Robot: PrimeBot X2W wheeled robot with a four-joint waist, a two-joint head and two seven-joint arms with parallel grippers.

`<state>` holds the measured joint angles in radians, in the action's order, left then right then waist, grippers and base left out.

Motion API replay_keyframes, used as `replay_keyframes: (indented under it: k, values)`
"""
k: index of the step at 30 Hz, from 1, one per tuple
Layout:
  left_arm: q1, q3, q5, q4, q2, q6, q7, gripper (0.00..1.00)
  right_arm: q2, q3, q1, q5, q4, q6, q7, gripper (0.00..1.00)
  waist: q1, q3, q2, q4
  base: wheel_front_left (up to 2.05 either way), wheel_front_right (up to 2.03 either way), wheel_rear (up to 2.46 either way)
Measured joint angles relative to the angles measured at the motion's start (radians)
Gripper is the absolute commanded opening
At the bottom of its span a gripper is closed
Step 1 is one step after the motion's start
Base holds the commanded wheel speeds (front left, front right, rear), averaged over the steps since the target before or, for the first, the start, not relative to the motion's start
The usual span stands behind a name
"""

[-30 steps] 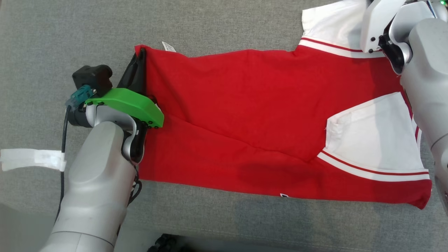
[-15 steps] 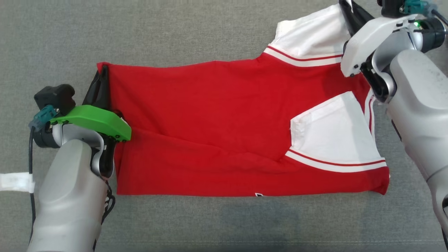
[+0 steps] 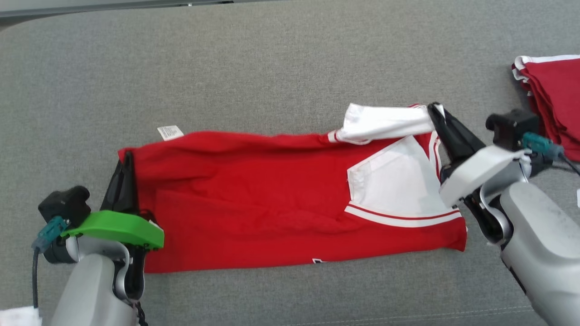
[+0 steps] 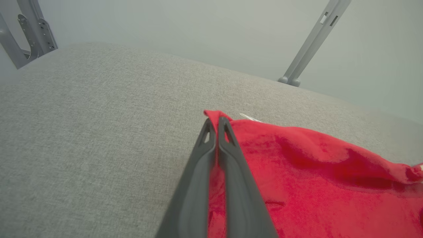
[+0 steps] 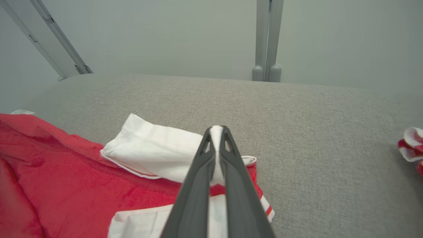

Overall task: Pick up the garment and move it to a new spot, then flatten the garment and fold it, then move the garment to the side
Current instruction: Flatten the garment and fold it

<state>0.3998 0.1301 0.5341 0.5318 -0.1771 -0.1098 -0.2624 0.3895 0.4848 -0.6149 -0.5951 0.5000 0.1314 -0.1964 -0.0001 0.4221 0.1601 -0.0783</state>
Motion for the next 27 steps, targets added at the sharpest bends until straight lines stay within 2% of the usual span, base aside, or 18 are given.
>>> replay_keyframes:
  k: [10, 15, 24, 25, 26, 27]
  values:
    - [-0.175, -0.028, 0.057, -0.060, 0.008, 0.004, 0.007, 0.00, -0.067, -0.116, 0.286, 0.053, -0.126, 0.000, 0.028, 0.00, 0.0000, -0.075, 0.0001, 0.021, 0.00, 0.00, 0.00]
    - [-0.211, -0.028, 0.072, -0.032, 0.012, 0.006, 0.012, 0.00, -0.100, -0.151, 0.333, 0.099, -0.122, 0.000, 0.036, 0.00, 0.0000, -0.086, 0.0000, 0.034, 0.00, 0.00, 0.00]
    - [-0.227, -0.028, 0.089, 0.035, 0.026, 0.003, 0.006, 0.00, -0.121, -0.177, 0.342, 0.143, -0.065, 0.000, 0.027, 0.00, 0.0000, -0.095, 0.0000, 0.038, 0.00, 0.00, 0.00]
    - [-0.227, -0.028, 0.091, 0.044, 0.028, -0.001, 0.006, 0.27, -0.121, -0.177, 0.342, 0.155, -0.056, 0.000, 0.027, 0.00, 0.0000, -0.096, 0.0000, 0.038, 0.00, 0.00, 0.00]
    - [-0.229, -0.027, 0.091, 0.051, 0.029, -0.003, 0.006, 0.67, -0.123, -0.177, 0.343, 0.165, -0.049, 0.000, 0.024, 0.00, 0.0000, -0.098, 0.0000, 0.038, 0.00, 0.00, 0.00]
    - [-0.232, -0.028, 0.093, 0.055, 0.030, -0.004, 0.006, 1.00, -0.125, -0.175, 0.343, 0.168, -0.044, 0.000, 0.017, 0.17, 0.0000, -0.100, 0.0000, 0.038, 0.00, 0.00, 0.00]
